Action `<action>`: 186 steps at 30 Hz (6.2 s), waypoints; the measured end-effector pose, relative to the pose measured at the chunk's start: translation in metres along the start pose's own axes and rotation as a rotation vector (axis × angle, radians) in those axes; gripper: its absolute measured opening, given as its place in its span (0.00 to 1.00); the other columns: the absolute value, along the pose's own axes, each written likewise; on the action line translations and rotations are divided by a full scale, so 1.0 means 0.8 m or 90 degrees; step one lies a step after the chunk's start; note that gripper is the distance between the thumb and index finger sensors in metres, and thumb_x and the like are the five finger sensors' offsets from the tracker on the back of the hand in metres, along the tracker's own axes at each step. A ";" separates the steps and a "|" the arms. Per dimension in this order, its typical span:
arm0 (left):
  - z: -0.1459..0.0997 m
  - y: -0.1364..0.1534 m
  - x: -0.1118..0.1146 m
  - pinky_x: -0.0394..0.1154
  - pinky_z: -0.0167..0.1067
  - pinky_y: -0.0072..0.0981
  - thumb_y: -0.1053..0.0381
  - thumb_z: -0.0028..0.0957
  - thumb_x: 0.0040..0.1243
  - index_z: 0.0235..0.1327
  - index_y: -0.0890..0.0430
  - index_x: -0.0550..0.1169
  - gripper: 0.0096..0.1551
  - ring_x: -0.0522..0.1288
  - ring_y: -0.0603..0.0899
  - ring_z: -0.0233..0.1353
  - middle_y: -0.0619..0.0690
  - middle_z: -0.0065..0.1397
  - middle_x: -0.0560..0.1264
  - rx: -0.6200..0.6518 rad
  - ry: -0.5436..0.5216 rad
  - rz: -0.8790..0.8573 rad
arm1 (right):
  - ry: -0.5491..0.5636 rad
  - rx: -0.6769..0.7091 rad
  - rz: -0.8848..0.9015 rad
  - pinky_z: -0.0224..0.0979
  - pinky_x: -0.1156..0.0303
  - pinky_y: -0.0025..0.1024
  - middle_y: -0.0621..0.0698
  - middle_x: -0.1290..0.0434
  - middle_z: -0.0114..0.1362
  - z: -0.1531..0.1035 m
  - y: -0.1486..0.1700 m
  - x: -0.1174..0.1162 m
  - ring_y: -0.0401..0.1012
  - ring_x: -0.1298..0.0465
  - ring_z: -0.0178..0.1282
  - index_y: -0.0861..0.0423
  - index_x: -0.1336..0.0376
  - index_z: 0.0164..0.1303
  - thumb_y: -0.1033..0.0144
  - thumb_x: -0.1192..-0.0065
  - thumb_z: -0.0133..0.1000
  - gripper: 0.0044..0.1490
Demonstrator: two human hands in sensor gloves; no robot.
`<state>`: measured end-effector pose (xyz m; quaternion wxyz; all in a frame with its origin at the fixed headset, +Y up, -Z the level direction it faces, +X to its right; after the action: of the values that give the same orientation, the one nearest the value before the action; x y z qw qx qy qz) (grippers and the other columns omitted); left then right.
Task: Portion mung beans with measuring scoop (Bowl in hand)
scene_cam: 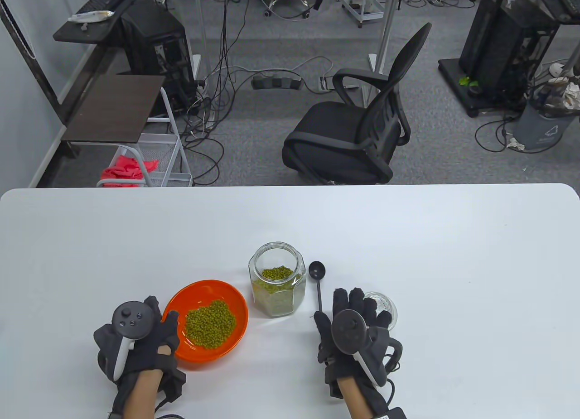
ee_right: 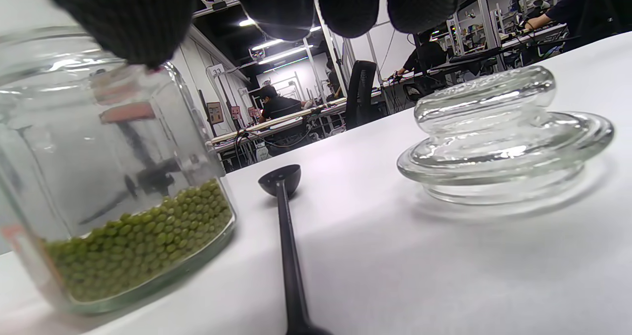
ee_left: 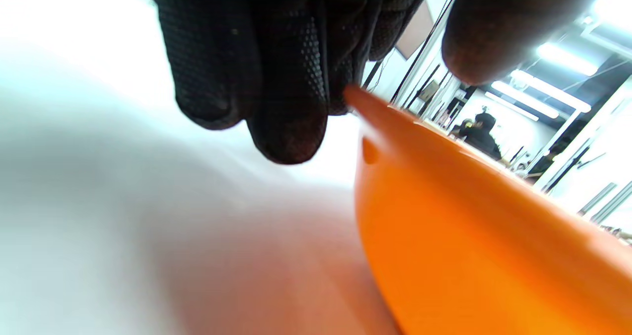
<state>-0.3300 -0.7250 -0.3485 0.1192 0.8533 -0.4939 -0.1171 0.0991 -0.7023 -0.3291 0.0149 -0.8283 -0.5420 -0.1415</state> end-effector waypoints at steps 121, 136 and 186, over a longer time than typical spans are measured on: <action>-0.010 -0.057 0.038 0.44 0.72 0.76 0.26 0.54 0.52 0.84 0.46 0.48 0.52 0.35 0.74 0.83 0.53 0.84 0.40 0.284 0.110 -0.072 | 0.059 0.090 0.194 0.69 0.46 0.76 0.73 0.42 0.74 0.064 -0.120 0.059 0.70 0.37 0.72 0.66 0.45 0.74 0.57 0.21 0.46 0.53; -0.009 -0.055 0.036 0.45 0.72 0.76 0.26 0.54 0.52 0.85 0.46 0.48 0.52 0.35 0.74 0.83 0.53 0.84 0.40 0.279 0.109 -0.085 | 0.018 0.112 0.158 0.69 0.46 0.76 0.73 0.42 0.74 0.089 -0.161 0.012 0.70 0.37 0.73 0.65 0.44 0.74 0.59 0.20 0.46 0.53; -0.010 -0.061 0.039 0.44 0.72 0.76 0.26 0.54 0.51 0.85 0.46 0.48 0.52 0.35 0.75 0.82 0.53 0.84 0.40 0.290 0.118 -0.090 | 0.021 0.071 0.126 0.70 0.60 0.83 0.66 0.50 0.84 0.044 -0.057 0.064 0.71 0.50 0.82 0.56 0.48 0.81 0.47 0.29 0.49 0.53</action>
<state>-0.2723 -0.7279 -0.3589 -0.0398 0.8977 -0.4336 0.0680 0.0848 -0.6319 -0.3556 0.0836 -0.8733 -0.4640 -0.1228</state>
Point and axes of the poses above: the tracker on the back of each hand, its own y axis roughly to the little-finger side, its own z axis roughly from the wrist to the fingertips, x = y × z, the point moved 5 cm from there along z, roughly from the wrist to the fingertips
